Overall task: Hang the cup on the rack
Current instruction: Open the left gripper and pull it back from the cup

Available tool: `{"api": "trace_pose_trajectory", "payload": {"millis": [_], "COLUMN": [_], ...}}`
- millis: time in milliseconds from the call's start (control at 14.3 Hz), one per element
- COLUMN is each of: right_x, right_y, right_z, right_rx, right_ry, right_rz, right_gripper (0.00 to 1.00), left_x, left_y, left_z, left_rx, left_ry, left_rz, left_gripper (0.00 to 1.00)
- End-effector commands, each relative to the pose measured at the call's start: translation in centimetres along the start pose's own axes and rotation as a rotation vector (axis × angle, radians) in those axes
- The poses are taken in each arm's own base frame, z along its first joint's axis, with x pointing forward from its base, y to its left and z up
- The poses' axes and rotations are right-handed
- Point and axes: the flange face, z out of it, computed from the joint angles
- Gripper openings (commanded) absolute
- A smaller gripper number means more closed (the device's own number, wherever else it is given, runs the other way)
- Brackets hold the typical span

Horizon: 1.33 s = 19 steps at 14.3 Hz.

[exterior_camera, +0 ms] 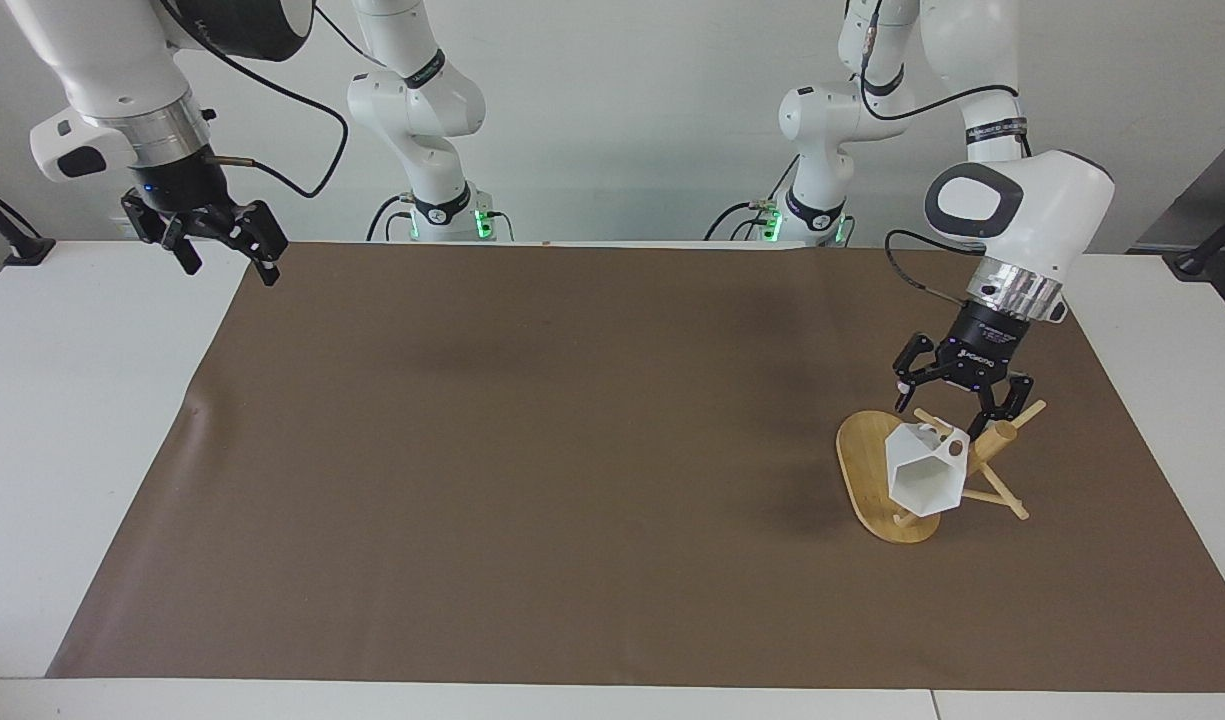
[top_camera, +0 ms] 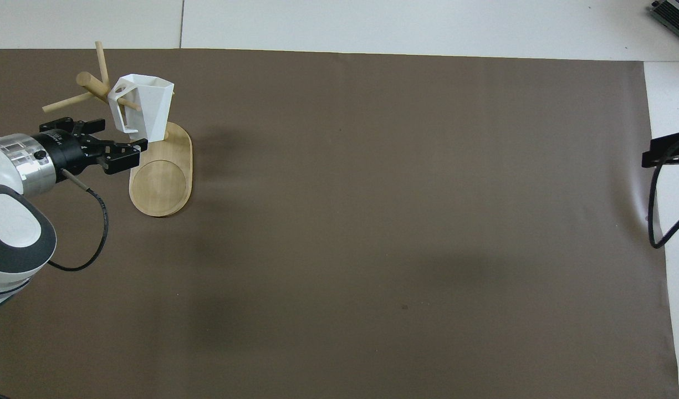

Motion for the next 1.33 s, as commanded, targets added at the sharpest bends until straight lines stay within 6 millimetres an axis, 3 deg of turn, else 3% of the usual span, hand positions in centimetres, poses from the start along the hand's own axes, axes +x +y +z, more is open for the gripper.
{"api": "trace_pose_trajectory", "payload": {"millis": [0, 349, 699, 908, 1188, 1258], "right_x": [-0.9, -0.9, -0.9, -1.0, -1.2, -1.2], "right_y": [0.0, 0.1, 0.3, 0.3, 0.3, 0.2], "right_z": [0.0, 0.1, 0.2, 0.2, 0.3, 0.3], "right_rx": [0.019, 0.019, 0.018, 0.018, 0.017, 0.018], "right_ry": [0.004, 0.001, -0.005, -0.009, -0.021, -0.022], "right_rz": [0.018, 0.021, 0.026, 0.024, 0.018, 0.016], "right_gripper": [1.00, 1.00, 1.00, 1.00, 1.00, 1.00], "left_x": [-0.5, -0.7, -0.9, -1.4, -2.8, -2.9], "left_y": [0.4, 1.0, -0.9, -1.7, -0.9, 0.1], "left_z": [-0.1, -3.0, -7.3, -9.7, -13.4, -14.6], "left_rx": [0.027, 0.073, 0.061, 0.094, 0.202, 0.225], "left_ry": [0.050, 0.287, 0.427, 0.463, 0.458, 0.456], "left_rz": [0.027, 0.226, 0.409, 0.603, 0.956, 1.033], "left_gripper": [1.00, 1.00, 1.00, 1.00, 1.00, 1.00]}}
